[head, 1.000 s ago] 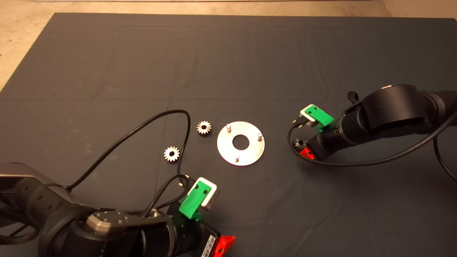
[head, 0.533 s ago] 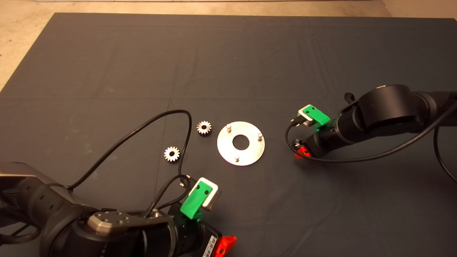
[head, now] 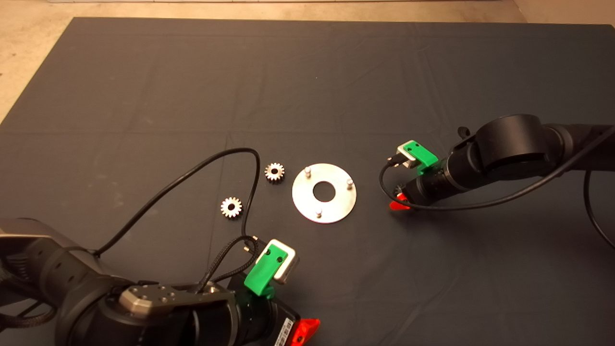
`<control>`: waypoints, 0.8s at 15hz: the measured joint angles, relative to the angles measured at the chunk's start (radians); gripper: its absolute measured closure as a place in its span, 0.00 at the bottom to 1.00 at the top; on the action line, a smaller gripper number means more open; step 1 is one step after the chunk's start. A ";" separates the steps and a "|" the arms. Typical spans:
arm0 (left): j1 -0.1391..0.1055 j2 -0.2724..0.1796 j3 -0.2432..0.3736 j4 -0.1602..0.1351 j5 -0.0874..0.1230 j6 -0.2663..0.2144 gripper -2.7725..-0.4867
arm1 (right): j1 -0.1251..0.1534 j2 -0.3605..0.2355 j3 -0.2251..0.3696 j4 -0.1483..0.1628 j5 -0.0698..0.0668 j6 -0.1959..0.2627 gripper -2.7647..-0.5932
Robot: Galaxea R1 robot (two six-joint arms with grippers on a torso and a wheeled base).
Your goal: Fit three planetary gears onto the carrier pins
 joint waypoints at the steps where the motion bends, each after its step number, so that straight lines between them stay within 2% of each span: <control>1: 0.000 0.000 0.000 0.000 0.000 0.000 0.06 | 0.000 0.000 0.000 0.000 0.000 0.000 0.20; 8: 0.000 0.000 0.000 0.005 0.000 0.000 0.06 | 0.000 0.000 -0.020 0.000 0.000 -0.027 0.20; 11: 0.000 0.000 0.000 0.008 0.000 0.000 0.06 | 0.000 0.000 -0.027 0.000 0.000 -0.027 0.23; 12: 0.000 0.000 0.000 0.009 0.000 0.000 0.06 | 0.000 0.000 -0.030 0.000 0.000 -0.029 0.27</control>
